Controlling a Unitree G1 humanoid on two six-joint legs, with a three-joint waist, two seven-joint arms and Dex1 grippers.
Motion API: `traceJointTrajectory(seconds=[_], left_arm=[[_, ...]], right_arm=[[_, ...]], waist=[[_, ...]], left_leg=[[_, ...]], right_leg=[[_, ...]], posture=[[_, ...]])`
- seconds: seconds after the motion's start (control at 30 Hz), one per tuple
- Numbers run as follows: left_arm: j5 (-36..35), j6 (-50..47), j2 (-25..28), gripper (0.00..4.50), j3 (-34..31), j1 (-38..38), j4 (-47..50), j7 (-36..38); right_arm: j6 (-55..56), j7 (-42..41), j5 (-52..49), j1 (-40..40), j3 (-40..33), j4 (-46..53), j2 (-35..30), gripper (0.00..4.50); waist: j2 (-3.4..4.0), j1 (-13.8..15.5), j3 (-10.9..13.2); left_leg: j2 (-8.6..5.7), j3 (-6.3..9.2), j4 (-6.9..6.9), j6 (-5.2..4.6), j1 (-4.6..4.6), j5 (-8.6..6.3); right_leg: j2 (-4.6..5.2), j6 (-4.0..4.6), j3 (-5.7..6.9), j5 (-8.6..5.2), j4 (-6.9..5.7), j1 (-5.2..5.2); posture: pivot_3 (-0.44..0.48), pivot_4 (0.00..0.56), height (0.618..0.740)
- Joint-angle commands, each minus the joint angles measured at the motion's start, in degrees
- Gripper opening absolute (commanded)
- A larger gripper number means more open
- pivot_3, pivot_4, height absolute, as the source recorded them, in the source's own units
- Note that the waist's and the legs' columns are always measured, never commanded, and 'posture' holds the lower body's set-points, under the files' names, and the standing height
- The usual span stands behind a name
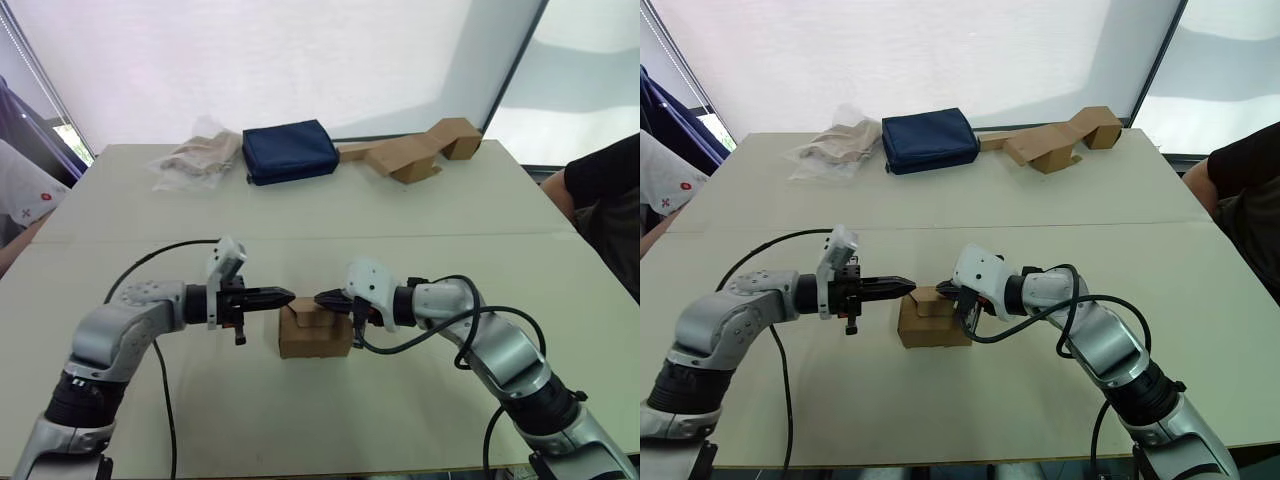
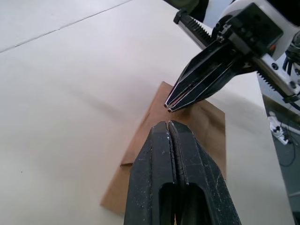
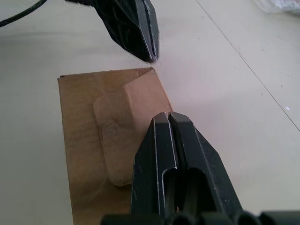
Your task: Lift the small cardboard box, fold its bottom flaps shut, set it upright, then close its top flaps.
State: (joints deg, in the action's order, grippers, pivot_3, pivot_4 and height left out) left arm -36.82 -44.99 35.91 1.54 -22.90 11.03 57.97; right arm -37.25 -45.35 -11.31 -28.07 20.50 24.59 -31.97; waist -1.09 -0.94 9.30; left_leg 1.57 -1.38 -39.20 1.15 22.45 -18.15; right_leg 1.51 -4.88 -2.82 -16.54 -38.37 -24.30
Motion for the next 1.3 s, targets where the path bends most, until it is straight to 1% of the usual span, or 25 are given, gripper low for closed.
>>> traceJointTrajectory(seconds=[0.03, 0.2, 0.47, 0.93, 1.3], left_arm=[[2.2, 3.0, -0.9, 0.01, 1.0, -1.5, -1.4, -0.6], [3.6, 4.8, -2.0, 0.01, 1.5, -2.0, -3.8, -0.8], [3.5, 4.4, -2.4, 0.01, 1.1, -1.5, -3.4, -0.9], [2.4, 2.9, -2.7, 0.01, 0.7, -1.3, -2.1, -1.3], [2.0, 2.8, -3.1, 0.01, 0.9, -1.5, -2.4, -1.8]], right_arm=[[0.3, 0.3, -0.1, -0.3, -0.7, 2.6, 0.3, 0.0], [0.1, 0.1, -1.3, 0.5, -2.3, 5.0, -0.3, 0.0], [0.8, -2.9, -3.9, 4.8, -3.3, 10.0, -3.4, 0.0], [5.0, -2.5, 4.0, 3.5, 2.8, 5.1, -3.7, 0.0], [8.7, -2.9, 8.3, 2.6, 3.9, 2.9, -3.9, 0.0]], waist=[[0.0, 0.0, 0.0], [0.0, 0.1, 0.0], [0.0, 0.1, 0.0], [0.0, 0.1, 0.0], [0.0, 0.1, 0.0]], left_leg=[[0.01, 0.0, 0.0, 0.0, 0.0, 0.0], [0.01, 0.0, 0.0, 0.0, 0.0, 0.0], [0.0, 0.01, 0.0, 0.0, 0.01, 0.0], [0.0, 0.01, -0.01, 0.0, -0.01, 0.0], [0.0, 0.01, -0.01, 0.01, -0.01, 0.0]], right_leg=[[0.0, 0.0, 0.0, 0.0, 0.0, 0.0], [-0.01, 0.0, 0.0, 0.0, 0.0, 0.0], [0.02, 0.0, 0.0, 0.0, 0.02, 0.01], [-0.01, 0.0, 0.0, 0.0, 0.0, 0.01], [0.0, 0.0, 0.0, 0.0, 0.0, 0.02]], posture=[[0.0, 0.15, 0.74], [0.0, 0.15, 0.74], [0.0, 0.15, 0.74], [0.0, 0.15, 0.74], [0.0, 0.15, 0.74]])
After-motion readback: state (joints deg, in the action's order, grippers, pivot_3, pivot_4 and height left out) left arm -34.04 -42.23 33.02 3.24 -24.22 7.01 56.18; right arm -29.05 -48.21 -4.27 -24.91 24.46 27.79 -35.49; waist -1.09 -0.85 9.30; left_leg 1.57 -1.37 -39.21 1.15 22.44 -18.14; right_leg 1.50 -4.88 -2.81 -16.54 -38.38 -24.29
